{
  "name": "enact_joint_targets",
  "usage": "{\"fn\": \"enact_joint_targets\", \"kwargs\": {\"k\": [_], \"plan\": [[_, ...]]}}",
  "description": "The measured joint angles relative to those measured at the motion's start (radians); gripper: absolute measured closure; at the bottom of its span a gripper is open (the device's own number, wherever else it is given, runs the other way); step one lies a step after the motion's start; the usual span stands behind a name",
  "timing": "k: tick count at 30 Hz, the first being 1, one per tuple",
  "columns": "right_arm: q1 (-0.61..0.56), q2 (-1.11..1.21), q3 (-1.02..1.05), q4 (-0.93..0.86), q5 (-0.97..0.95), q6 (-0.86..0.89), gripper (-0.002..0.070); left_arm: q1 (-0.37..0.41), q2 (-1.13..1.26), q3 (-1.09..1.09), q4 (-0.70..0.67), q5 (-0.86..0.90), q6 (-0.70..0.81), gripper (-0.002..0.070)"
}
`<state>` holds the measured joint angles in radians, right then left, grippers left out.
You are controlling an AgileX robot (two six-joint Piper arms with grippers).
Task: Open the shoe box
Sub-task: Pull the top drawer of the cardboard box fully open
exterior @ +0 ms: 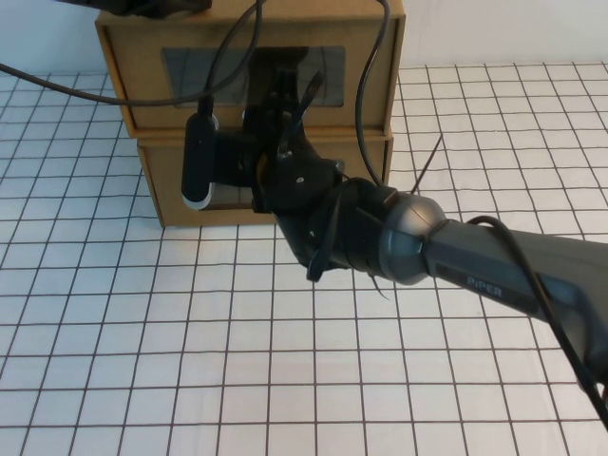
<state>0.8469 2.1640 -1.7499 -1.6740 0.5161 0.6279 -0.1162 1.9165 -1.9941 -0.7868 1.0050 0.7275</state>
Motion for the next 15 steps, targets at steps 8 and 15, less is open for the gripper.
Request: {"fn": "enact_joint_targets", "kwargs": {"k": [8, 15], "plan": [[0.000, 0.003, -0.004, -0.006, 0.009, -0.008, 0.0614, 0.000, 0.001, 0.000, -0.017, 0.007, 0.000, 0.0677], [0.021, 0.007, -0.004, 0.001, 0.065, -0.087, 0.0622, 0.000, 0.001, 0.000, -0.023, 0.012, -0.012, 0.0677]]}}
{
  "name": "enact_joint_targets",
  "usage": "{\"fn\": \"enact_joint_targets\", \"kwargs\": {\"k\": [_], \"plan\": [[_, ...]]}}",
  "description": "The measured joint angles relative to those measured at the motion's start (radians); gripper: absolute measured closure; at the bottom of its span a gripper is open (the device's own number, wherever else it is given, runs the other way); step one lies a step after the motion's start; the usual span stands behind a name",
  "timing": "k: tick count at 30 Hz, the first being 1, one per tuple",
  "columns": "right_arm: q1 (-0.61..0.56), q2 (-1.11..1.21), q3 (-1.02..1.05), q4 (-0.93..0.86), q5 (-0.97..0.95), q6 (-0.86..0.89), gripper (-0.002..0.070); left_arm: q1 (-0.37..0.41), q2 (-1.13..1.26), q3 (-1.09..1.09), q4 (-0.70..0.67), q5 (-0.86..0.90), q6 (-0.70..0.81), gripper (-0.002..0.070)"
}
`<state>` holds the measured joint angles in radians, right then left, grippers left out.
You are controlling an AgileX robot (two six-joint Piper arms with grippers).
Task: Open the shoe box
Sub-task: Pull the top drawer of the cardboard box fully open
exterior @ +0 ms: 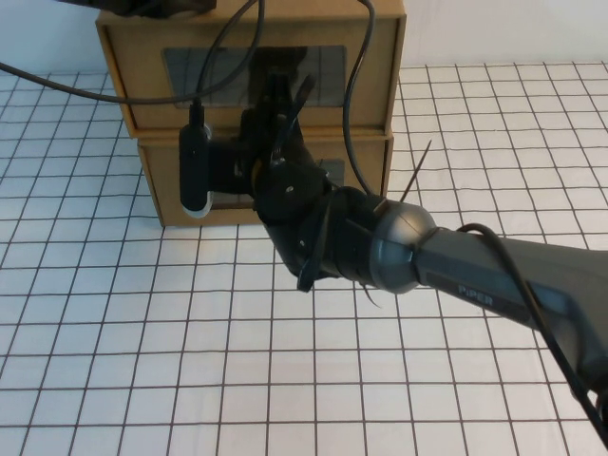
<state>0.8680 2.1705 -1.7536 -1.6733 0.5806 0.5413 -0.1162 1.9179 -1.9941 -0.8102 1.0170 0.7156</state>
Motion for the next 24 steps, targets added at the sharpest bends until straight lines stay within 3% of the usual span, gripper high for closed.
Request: {"fn": "enact_joint_targets", "kwargs": {"k": [4, 24], "plan": [[0.012, -0.002, 0.000, 0.033, 0.019, -0.020, 0.0664, 0.000, 0.000, 0.000, -0.002, 0.004, -0.008, 0.0677], [0.108, -0.141, 0.179, 0.108, 0.092, -0.067, 0.0668, -0.001, 0.000, 0.000, -0.008, 0.020, -0.016, 0.0677]]}}
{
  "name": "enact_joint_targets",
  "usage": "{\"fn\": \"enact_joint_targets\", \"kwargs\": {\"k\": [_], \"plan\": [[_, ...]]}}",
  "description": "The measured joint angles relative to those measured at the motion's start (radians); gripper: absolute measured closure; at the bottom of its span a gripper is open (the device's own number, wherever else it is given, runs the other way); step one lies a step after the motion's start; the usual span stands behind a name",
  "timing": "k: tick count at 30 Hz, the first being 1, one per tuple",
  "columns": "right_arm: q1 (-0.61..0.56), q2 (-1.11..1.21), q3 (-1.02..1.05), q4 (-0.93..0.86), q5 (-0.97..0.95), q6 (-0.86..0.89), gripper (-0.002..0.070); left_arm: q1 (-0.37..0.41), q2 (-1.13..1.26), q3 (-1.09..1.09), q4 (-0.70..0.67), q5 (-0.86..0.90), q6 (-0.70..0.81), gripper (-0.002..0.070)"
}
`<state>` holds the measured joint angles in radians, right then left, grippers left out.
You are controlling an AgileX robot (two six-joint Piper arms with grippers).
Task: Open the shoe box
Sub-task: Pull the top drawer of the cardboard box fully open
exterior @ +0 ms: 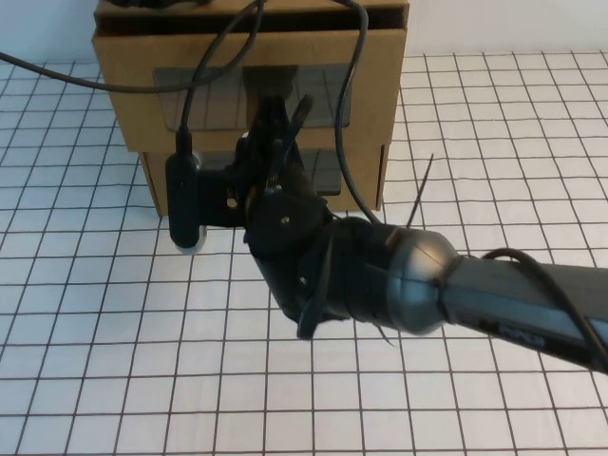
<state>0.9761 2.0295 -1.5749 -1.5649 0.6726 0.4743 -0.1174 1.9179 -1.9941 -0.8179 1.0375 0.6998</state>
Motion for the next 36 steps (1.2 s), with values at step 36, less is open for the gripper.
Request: {"fn": "enact_joint_targets", "kwargs": {"k": [36], "plan": [[0.272, -0.287, 0.340, 0.171, 0.168, 0.026, 0.0669, -0.013, -0.007, -0.178, 0.036, 0.195, -0.070, 0.0677]]}}
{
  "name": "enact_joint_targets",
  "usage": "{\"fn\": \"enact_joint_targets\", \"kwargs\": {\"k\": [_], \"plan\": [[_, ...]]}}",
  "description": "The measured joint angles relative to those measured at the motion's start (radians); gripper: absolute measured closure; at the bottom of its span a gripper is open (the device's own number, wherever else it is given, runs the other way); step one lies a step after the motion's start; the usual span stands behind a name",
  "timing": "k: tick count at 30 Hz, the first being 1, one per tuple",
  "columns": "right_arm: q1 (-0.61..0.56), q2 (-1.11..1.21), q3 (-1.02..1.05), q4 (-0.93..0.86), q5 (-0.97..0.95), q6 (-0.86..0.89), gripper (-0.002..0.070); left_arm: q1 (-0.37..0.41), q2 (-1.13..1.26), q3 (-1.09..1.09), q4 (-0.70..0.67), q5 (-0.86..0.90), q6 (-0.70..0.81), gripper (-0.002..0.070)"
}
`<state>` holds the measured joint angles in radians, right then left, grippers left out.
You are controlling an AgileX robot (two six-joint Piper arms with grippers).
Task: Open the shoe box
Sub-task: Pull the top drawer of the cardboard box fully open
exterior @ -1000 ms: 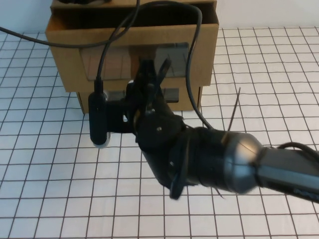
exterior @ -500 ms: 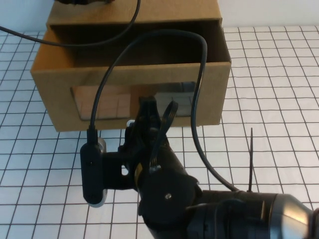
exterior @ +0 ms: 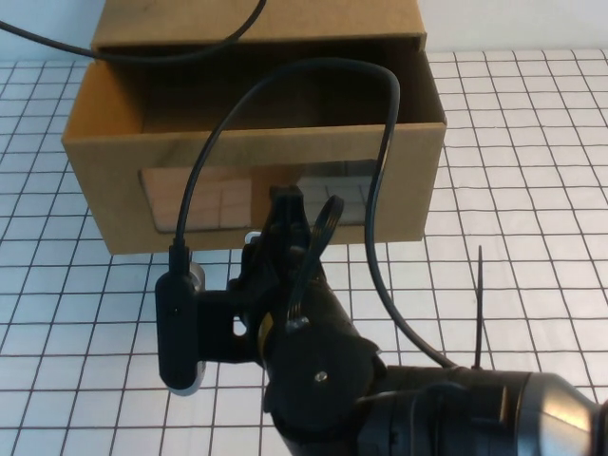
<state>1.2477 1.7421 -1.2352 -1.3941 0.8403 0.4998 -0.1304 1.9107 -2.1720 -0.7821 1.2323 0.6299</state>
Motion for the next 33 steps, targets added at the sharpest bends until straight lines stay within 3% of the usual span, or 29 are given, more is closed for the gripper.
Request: {"fn": "enact_joint_targets", "kwargs": {"k": [10, 19, 33], "plan": [[0.000, 0.000, 0.000, 0.004, 0.004, 0.004, 0.0669, -0.066, 0.040, -0.020, 0.096, 0.020, -0.030, 0.0677], [0.009, 0.000, 0.000, 0.039, 0.006, 0.000, 0.0669, -0.068, 0.070, -0.024, 0.109, 0.009, -0.060, 0.0677], [0.128, 0.000, 0.000, 0.110, 0.127, -0.034, 0.0666, -0.068, 0.072, -0.026, 0.118, -0.002, -0.066, 0.0677]]}}
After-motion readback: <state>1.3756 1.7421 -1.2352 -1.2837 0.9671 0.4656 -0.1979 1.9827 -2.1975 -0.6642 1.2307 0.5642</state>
